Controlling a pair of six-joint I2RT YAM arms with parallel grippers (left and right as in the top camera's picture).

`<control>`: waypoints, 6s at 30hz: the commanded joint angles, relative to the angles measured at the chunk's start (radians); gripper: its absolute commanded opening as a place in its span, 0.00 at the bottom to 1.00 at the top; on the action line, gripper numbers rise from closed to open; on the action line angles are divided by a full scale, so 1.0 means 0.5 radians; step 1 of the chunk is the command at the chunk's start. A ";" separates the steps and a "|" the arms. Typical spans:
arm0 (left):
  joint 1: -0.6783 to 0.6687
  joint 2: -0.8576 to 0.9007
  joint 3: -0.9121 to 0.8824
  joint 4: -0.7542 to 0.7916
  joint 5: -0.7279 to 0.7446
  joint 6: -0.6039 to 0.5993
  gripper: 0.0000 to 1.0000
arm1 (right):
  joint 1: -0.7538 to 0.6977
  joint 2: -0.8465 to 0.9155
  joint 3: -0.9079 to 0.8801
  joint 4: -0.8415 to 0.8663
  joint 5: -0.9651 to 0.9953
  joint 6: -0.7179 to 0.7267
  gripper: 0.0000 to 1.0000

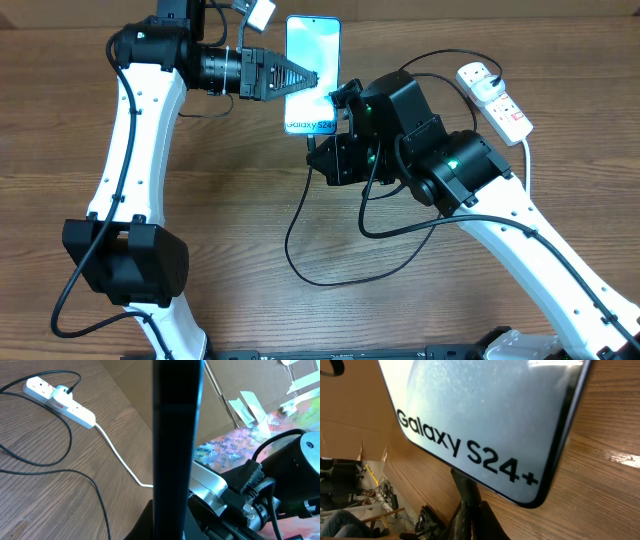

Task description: Plug charger to phone and switch on socket

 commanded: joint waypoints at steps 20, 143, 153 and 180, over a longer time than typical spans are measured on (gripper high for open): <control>-0.006 -0.013 0.014 -0.065 0.161 0.080 0.04 | -0.056 -0.017 0.095 0.207 0.098 0.048 0.04; -0.270 0.100 0.291 0.053 -2.665 -0.922 1.00 | -1.591 0.737 0.770 -0.500 1.099 -0.027 1.00; -0.272 0.100 0.291 0.053 -2.665 -0.922 0.99 | -1.624 1.051 0.716 -0.112 1.436 -0.136 1.00; -0.272 0.100 0.291 0.053 -2.665 -0.922 1.00 | -1.793 1.602 0.716 0.071 1.108 -0.162 1.00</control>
